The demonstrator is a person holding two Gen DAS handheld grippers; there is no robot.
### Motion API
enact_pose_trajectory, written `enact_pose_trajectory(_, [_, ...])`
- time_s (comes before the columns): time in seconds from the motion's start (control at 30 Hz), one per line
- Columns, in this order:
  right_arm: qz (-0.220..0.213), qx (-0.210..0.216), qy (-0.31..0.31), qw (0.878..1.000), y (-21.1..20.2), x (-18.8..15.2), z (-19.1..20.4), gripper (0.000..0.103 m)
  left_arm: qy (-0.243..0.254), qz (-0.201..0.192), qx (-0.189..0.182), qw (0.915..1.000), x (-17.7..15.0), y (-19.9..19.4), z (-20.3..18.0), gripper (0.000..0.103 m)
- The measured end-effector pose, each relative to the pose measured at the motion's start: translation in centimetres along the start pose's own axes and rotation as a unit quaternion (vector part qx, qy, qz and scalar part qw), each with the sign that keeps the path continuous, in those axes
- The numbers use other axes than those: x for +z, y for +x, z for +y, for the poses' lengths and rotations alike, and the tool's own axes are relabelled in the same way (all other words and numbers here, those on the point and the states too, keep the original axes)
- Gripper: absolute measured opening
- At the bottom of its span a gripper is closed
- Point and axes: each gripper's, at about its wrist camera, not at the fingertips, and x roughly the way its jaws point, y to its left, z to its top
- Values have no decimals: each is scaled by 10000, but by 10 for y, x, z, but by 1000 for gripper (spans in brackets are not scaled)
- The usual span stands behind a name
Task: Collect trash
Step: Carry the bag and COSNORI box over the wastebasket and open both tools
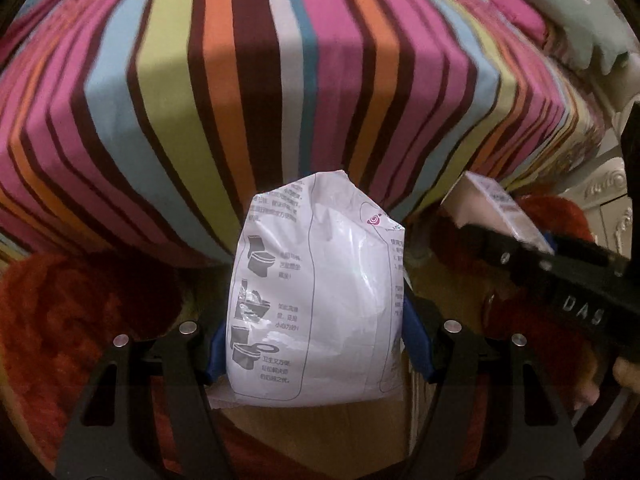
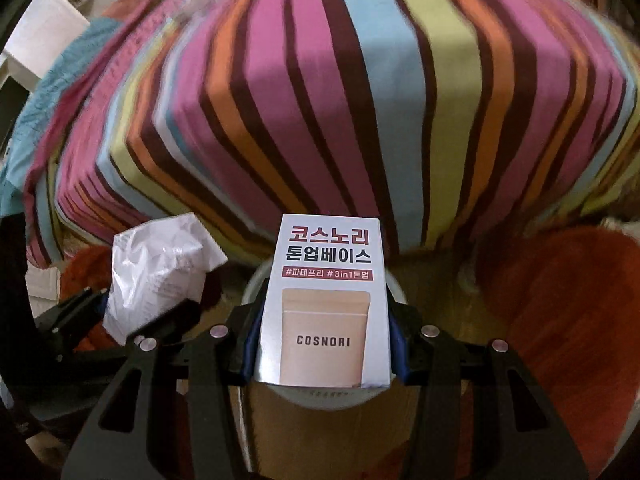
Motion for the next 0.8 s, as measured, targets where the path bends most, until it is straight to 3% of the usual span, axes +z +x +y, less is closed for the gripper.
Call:
enact_pose_trajectory(0.27, [1043,162,564,9928,55,-2,-22,47,-219,878,47,9959,-4,54,6,67])
enact_pose_trajectory(0.5, [1715,384,1068,9786,98,1,-33,47,-575,1743,-41,9830,-8,108,12,67])
enact_pose_trajectory(0.8, [2293,325,1406,9626,144,-14,-45,47,-971,2331,-116,9675,-13,154,22,67])
